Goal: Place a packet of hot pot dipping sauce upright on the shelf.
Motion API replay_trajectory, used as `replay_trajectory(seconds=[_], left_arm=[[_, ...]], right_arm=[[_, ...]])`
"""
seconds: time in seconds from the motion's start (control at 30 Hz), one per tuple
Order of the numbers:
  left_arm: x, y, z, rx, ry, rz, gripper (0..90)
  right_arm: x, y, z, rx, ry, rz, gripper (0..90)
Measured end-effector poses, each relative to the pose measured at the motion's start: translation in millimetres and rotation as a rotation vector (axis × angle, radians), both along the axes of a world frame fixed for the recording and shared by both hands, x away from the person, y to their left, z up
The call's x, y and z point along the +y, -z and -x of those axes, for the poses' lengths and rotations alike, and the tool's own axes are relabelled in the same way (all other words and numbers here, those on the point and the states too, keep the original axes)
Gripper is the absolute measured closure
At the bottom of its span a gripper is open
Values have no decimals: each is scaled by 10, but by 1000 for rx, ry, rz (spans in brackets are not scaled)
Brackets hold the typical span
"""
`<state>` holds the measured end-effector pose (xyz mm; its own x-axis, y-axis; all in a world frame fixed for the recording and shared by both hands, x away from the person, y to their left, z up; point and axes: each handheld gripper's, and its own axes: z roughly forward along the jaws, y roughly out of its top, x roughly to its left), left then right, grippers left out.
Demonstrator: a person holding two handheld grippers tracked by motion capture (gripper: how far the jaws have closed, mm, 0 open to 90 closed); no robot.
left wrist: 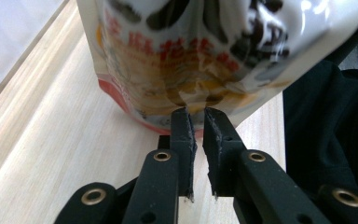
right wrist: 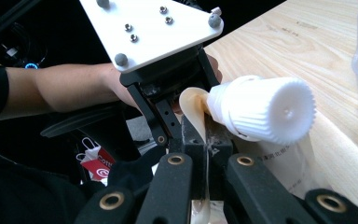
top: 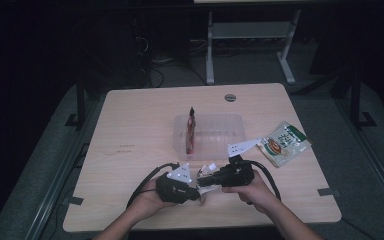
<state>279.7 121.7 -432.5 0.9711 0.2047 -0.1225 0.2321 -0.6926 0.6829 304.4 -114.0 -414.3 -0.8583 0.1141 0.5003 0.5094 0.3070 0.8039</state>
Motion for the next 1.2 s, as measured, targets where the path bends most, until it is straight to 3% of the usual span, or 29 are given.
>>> replay_trajectory(seconds=[0.33, 0.57, 0.77, 0.97, 1.2], left_arm=[[146, -27, -23, 16, -21, 26, 667], [302, -42, -54, 26, -74, 38, 559], [469, -36, -121, 30, -107, 17, 480], [544, -22, -156, 40, -136, 11, 441], [539, -2, -150, 56, -142, 13, 428]], right_arm=[[-75, -23, -27, -3, 25, -15, 898], [-87, -45, -34, -20, 27, -12, 897], [-87, -89, -32, -31, 20, -2, 897], [-107, -126, -25, -38, 17, 11, 897], [-167, -272, -21, -68, 39, 18, 897]])
